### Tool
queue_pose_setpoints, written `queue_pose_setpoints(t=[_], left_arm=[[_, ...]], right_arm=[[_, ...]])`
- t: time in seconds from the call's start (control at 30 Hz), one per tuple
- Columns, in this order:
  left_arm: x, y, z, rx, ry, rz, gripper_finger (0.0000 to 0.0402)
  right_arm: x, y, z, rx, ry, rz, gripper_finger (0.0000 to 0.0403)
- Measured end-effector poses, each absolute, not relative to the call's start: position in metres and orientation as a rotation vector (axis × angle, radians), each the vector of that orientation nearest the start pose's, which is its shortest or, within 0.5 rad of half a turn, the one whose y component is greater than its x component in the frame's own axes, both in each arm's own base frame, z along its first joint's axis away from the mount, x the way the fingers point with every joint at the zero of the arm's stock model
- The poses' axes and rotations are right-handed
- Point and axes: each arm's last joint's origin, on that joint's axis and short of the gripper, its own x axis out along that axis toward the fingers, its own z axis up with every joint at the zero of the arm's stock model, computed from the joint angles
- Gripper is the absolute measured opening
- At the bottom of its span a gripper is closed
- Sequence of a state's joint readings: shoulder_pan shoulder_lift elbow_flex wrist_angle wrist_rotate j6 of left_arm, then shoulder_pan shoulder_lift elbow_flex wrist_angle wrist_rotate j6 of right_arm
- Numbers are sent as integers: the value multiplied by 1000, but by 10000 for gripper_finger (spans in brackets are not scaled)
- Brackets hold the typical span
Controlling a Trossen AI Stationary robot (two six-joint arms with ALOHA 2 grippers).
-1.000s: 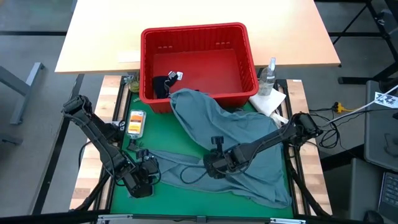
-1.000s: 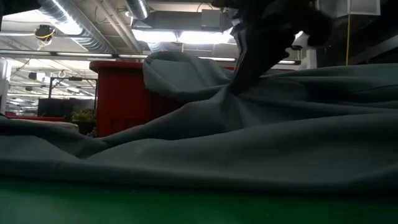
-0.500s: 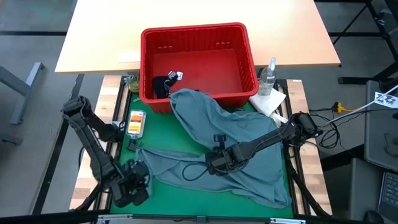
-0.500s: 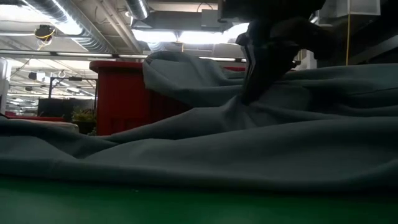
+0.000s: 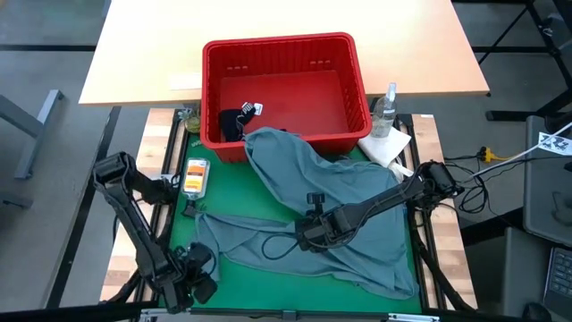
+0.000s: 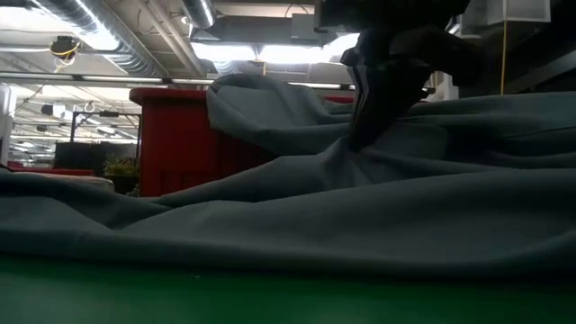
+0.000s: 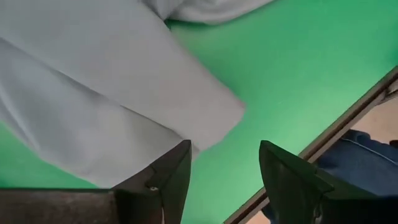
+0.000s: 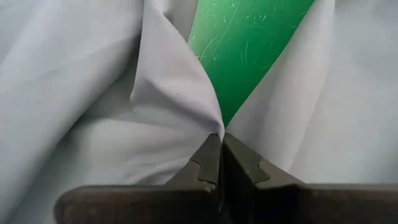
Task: Fold Laundry from Bin
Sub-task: Fold the blue pants on top of the blue shirt
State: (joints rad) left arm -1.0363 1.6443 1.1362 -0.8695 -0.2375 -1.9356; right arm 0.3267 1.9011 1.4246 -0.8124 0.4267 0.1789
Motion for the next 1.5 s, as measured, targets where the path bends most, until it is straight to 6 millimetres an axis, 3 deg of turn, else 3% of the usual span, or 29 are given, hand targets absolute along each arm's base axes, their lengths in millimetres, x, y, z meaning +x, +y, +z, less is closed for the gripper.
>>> queue_pose_setpoints(t=[0.33, 0.83, 1.3, 1.5], left_arm=[[166, -262, 188, -891, 1200, 655, 182], [170, -270, 156, -821, 1219, 722, 179], [170, -270, 156, -813, 1218, 715, 42], [171, -270, 157, -783, 1206, 691, 7]], right_arm=[[361, 110, 204, -318, 1179, -190, 17], [361, 110, 204, -318, 1179, -190, 17], [361, 110, 204, -318, 1178, -190, 17], [361, 110, 204, -318, 1178, -190, 17]])
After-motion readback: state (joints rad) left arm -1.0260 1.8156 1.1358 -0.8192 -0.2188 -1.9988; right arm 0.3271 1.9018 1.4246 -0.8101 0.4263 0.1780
